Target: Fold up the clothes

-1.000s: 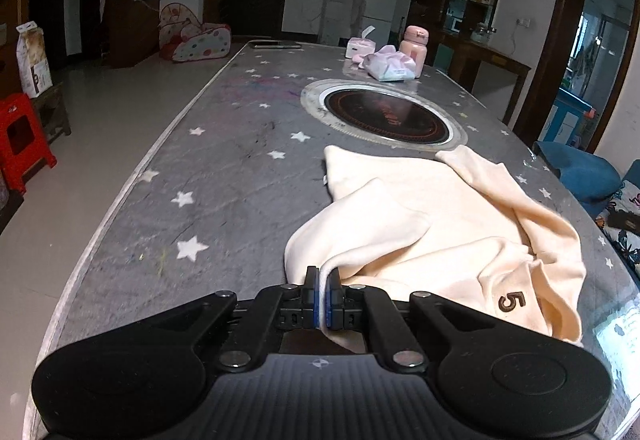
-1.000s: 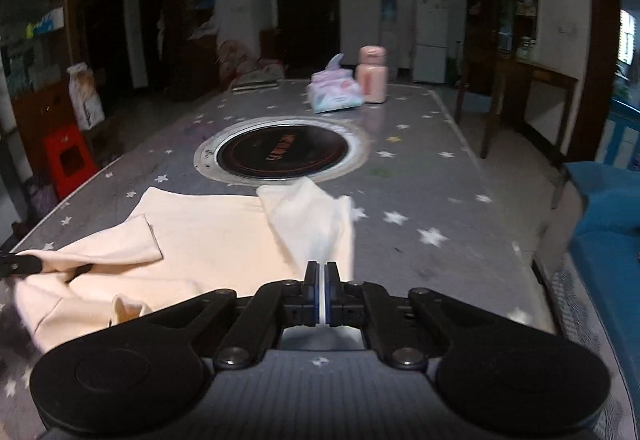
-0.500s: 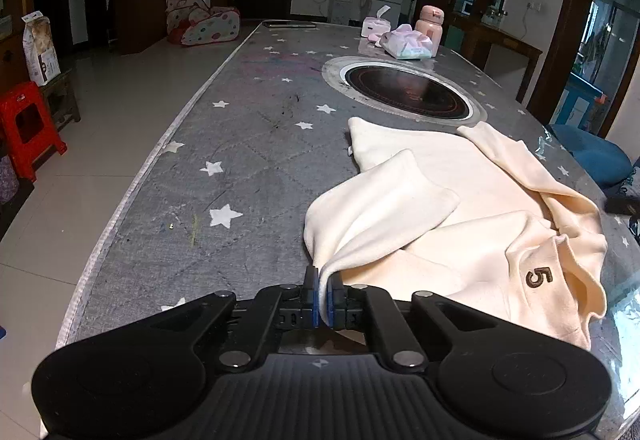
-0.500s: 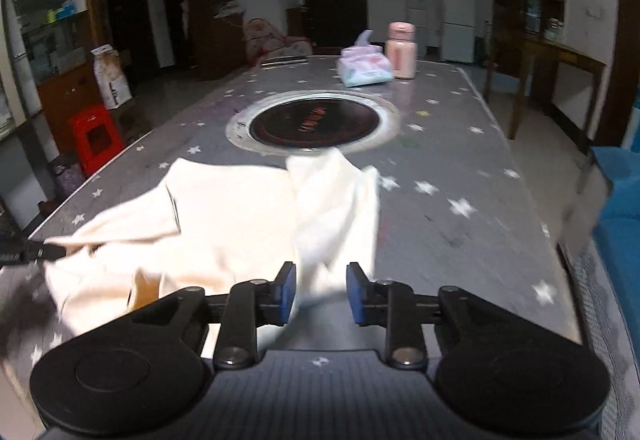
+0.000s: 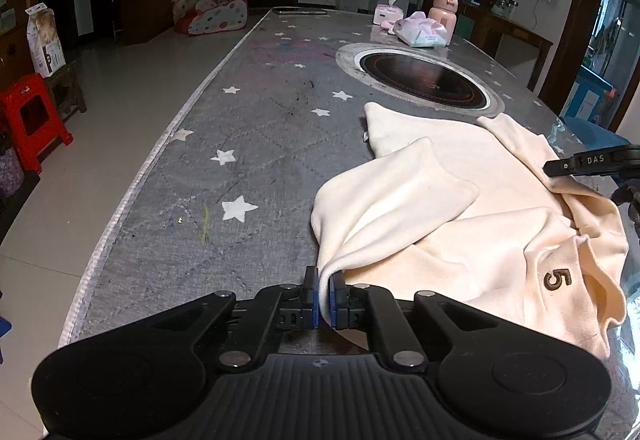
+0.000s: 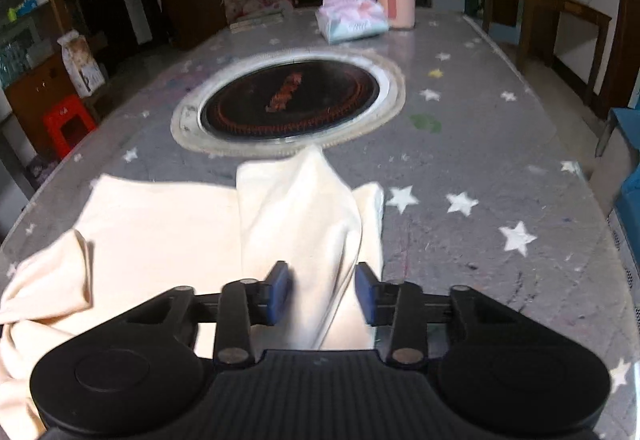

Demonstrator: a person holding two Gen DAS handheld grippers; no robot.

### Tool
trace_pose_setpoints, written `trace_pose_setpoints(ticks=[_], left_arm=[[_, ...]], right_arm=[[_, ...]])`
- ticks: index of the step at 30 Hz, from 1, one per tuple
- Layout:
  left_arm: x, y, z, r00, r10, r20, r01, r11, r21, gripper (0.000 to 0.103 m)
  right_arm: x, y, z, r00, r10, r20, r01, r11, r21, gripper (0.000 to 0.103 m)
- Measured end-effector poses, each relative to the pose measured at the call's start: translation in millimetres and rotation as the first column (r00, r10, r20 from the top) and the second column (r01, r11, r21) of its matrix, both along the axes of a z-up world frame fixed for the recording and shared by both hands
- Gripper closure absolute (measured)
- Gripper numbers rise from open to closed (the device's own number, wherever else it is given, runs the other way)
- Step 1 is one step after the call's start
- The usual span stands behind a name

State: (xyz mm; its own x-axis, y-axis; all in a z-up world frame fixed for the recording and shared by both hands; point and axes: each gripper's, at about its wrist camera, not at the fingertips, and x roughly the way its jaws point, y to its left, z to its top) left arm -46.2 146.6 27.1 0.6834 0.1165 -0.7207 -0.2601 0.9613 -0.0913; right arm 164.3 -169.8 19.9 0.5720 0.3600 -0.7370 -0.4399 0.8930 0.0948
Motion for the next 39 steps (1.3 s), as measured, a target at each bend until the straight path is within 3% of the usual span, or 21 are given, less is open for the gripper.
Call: trace_pose_setpoints(ticks=[1,3,12,18,24,25,27,32,35,39], left_arm=[[0.0,0.3,0.0,1.000,0.001,0.000,-0.001,1.000,0.000,0.093],[0.1,0.8,0.2,1.000,0.004,0.000,-0.004,1.000,0.002,0.089],[-4.5,-4.1,4.3,0.999,-0.029,0.015,0.028,0.999,0.026,0.087],[-10.0,-9.3,12.0,0.998,-0.052,0.031,0.051,0.997,0.054,0.081],[-18.1,-28.3,24.5,0.989,-0.136,0.056,0.133,0.989,0.066,0.079],[-19.2,-33.8,26.6,0.985,-0.161,0.062,0.157,0.986,0.063,0.074],[-21.3,-44.9,30.8,0.975,-0.210,0.075,0.206,0.977,0.060,0.069],[-18.2,-81.0,32.4,0.934,-0.346,0.093,0.346,0.938,0.019,0.064],[-15.2,-106.5,31.1,0.896,-0.433,0.097,0.431,0.901,0.037,0.051],[-7.5,-132.8,22.8,0.856,-0.511,0.076,0.508,0.859,0.056,0.051]], right_arm=[[-0.1,1.3,-1.9,1.000,0.003,0.002,-0.003,1.000,-0.008,0.089],[-6.6,-0.2,2.5,1.000,0.009,0.021,-0.009,1.000,-0.015,0.094],[-81.7,-59.7,50.4,0.986,-0.020,0.167,0.035,0.995,-0.088,0.094],[-132.3,-107.1,52.8,0.980,-0.119,0.158,0.135,0.987,-0.093,0.094],[-145.4,-135.5,26.8,0.973,-0.216,0.079,0.225,0.964,-0.138,0.091],[-147.5,-137.1,26.8,0.973,-0.215,0.080,0.225,0.964,-0.141,0.091],[-155.9,-137.0,35.3,0.979,-0.182,0.097,0.192,0.975,-0.115,0.091],[-174.1,-107.4,58.4,0.994,0.019,0.104,-0.016,1.000,-0.027,0.082],[-180.4,-80.6,58.5,0.986,0.146,0.082,-0.148,0.989,0.011,0.072],[-189.5,-41.6,52.3,0.951,0.304,0.050,-0.305,0.952,0.017,0.069]])
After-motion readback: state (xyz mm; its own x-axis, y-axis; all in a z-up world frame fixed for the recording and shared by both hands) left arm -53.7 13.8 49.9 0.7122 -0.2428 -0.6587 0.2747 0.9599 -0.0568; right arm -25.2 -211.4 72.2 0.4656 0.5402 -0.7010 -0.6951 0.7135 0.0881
